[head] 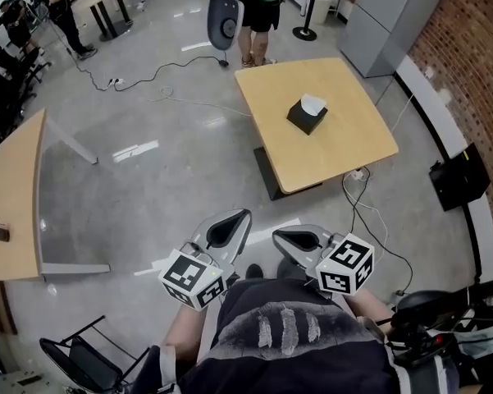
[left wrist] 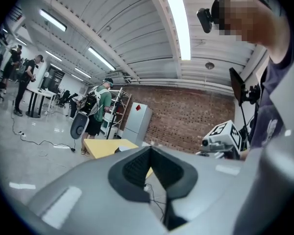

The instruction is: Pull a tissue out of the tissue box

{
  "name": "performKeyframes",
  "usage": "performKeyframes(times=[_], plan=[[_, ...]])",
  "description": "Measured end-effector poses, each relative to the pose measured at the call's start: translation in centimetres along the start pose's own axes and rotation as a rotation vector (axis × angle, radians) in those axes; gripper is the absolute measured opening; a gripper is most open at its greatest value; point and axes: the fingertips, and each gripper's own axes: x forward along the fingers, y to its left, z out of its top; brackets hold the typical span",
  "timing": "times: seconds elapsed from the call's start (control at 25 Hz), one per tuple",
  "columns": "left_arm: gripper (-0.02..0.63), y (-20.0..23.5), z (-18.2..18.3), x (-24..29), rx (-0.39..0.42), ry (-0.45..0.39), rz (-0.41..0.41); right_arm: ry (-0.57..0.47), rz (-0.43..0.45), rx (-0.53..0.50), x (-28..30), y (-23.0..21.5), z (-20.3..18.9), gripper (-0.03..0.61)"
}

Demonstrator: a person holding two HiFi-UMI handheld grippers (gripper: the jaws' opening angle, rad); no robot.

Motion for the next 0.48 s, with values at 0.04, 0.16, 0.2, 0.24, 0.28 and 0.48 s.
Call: performKeyframes(times=[0.04,0.16,0.2,0.24,0.28,0.48], plan=[[0.003,0.1,-0.2,-0.1,0.000,0.009,0.005,0.003,0.007,-0.007,0.2,0.2,-0.2,-0.003],[0.003,-0.3,0.0,0.8,0.009,0.046,-0.006,-0.015,0.002,0.009,-0.2,-0.1,0.2,-0.003],[0.003,-0.6,0.2,1.5,0.011,0.053,-0.011,-0.024,-0.006,0.023,-0.7,-0.8,0.6,-0.003],[0.003,-0.9,0.4,2.3,0.010,0.057,-0.017,-0.032,-0.013,0.041,-1.3,-1.6,0.8,-0.003],[0.003,-1.3,0.4,3.1,0.008,0.060,-0.023,-0.039,-0.020,0.062,-1.8,-2.5,0.9,-0.003],[0.003,-2.8,0.1,7.7,0.052,0.120,-0.086,-0.123,-0.037,0.136,-4.4,-6.1,1.1,-0.003]])
